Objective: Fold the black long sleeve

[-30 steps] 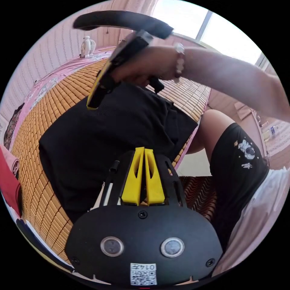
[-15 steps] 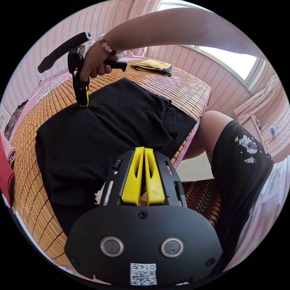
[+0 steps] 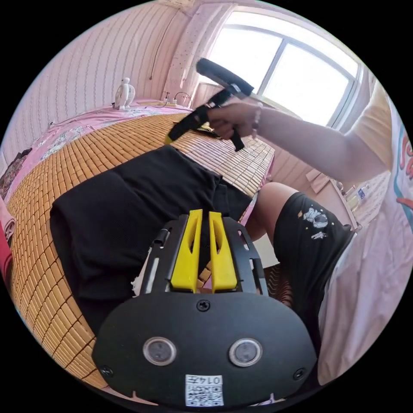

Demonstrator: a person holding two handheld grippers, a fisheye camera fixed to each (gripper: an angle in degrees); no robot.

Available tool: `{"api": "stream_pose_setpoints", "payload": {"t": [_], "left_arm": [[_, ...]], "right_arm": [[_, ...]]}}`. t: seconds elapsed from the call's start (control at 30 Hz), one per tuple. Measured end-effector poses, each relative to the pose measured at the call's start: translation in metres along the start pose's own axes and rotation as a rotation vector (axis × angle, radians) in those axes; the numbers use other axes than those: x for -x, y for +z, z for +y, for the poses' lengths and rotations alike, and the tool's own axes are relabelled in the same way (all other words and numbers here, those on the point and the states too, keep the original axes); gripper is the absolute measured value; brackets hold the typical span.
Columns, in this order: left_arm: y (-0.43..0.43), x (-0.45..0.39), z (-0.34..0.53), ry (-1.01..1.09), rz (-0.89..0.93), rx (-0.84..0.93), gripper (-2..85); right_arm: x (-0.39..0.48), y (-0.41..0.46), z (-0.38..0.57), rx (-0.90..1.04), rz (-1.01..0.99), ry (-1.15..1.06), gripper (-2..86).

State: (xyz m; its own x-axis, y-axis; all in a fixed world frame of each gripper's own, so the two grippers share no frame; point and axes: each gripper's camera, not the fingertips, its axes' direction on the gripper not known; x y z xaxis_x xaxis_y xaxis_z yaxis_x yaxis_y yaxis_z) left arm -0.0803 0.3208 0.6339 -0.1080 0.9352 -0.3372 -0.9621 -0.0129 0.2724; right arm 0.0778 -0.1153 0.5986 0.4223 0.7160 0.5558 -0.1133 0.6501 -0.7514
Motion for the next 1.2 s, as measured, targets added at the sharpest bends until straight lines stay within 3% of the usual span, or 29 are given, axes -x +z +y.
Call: {"api": "stream_pose_setpoints", "payload": {"t": [0.13,0.2,0.33,0.5,0.77,0.93,1.03,1.1,1.2], "left_arm": [[0.017,-0.009,-0.004,0.027,-0.004,-0.023,12.5],[0.029,-0.016,-0.008,0.066,0.014,-0.003,13.4],[0.053,-0.03,-0.018,0.143,0.036,0.016,13.9],[0.075,-0.039,-0.03,0.227,-0.01,0.063,15.9],[0.094,-0.042,-0.046,0.297,0.048,0.088,21.3],[0.107,-0.03,-0.055,0.269,-0.006,0.106,14.8],[0.113,-0.015,-0.056,0.149,-0.018,0.182,5.7],[0.115,-0.01,-0.052,0.14,0.039,0.255,4.1],[0.099,-0.01,-0.036,0.166,0.097,0.228,3.1]], "right_arm": [[-0.042,-0.001,0.125,0.079,-0.056,0.248,11.2],[-0.047,0.006,0.165,0.134,-0.084,0.297,12.0],[-0.058,0.04,0.217,0.323,-0.058,0.313,9.8],[-0.074,0.048,0.248,0.347,0.003,0.268,4.2],[-0.119,0.006,0.306,-0.031,-0.337,0.344,1.4],[-0.128,0.011,0.339,-0.169,-0.604,0.3,2.3],[-0.13,0.003,0.369,-0.298,-0.494,0.303,5.0],[-0.142,0.001,0.393,-0.427,-0.454,0.39,7.4],[-0.17,0.021,0.419,-0.417,-0.364,0.564,10.6]]}}
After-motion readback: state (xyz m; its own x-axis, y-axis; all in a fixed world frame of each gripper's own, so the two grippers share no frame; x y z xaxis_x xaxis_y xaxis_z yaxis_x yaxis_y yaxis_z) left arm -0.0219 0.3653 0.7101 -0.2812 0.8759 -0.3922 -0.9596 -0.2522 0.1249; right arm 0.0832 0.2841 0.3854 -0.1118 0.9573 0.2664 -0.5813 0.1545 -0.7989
